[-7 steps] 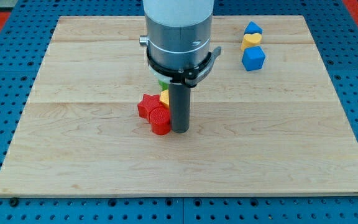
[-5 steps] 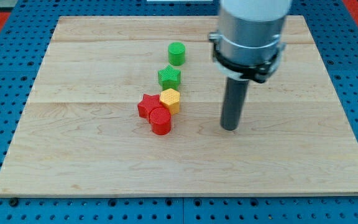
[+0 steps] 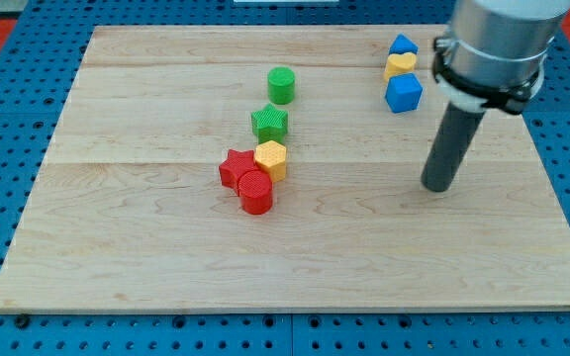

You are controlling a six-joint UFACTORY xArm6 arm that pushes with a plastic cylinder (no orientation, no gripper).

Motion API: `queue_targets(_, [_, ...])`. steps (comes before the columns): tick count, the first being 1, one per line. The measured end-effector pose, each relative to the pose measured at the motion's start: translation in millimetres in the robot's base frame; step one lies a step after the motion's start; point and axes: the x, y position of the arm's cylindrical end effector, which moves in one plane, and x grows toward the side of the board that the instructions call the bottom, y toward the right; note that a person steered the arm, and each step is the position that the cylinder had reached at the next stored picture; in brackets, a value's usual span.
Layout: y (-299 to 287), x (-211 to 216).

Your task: Push the yellow heart into the red center

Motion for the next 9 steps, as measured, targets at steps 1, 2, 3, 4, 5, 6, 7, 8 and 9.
queue_targets(1, [29,-29])
queue_targets(2, [61,-66])
queue_targets(3, [63,-112])
queue_targets(4, [87,-159])
queue_targets(5, [49,-183])
queue_targets(6, [-7,-201])
queue_targets(7, [-80,-198])
queue_targets(8, [-103,-174])
queue_targets(9, [-134,-140])
